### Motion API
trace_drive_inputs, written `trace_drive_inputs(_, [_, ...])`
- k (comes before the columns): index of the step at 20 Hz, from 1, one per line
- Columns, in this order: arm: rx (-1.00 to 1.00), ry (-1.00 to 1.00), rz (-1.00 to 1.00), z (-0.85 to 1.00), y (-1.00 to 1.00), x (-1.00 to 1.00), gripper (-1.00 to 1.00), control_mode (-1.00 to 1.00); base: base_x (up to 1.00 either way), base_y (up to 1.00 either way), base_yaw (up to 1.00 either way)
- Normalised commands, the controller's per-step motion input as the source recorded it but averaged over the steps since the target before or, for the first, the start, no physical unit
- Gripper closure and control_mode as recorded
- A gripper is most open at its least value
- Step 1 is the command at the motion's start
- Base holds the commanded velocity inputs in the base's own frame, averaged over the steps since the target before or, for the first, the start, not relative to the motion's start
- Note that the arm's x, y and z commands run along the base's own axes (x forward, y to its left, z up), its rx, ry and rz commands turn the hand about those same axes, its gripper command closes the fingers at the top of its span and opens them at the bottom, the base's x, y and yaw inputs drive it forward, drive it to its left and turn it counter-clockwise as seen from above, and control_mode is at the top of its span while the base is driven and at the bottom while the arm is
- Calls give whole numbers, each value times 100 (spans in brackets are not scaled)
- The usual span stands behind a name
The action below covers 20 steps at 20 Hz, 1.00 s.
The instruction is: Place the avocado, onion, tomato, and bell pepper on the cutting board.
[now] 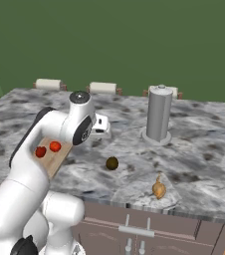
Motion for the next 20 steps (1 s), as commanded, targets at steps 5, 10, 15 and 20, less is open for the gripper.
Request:
trace_drive_inputs(5, [0, 7, 0, -1, -21, 2, -100, -100, 0, 0, 0])
trace_drive_inputs(10, [0, 2, 0, -5, -32, 0, -100, -100, 0, 0, 0])
trace_drive_inputs(15, [0, 3, 0, -5, -29, 4, -100, -100, 0, 0, 0])
trace_drive_inputs(20, [0, 1, 0, -5, -19, 6, -100, -100, 0, 0, 0])
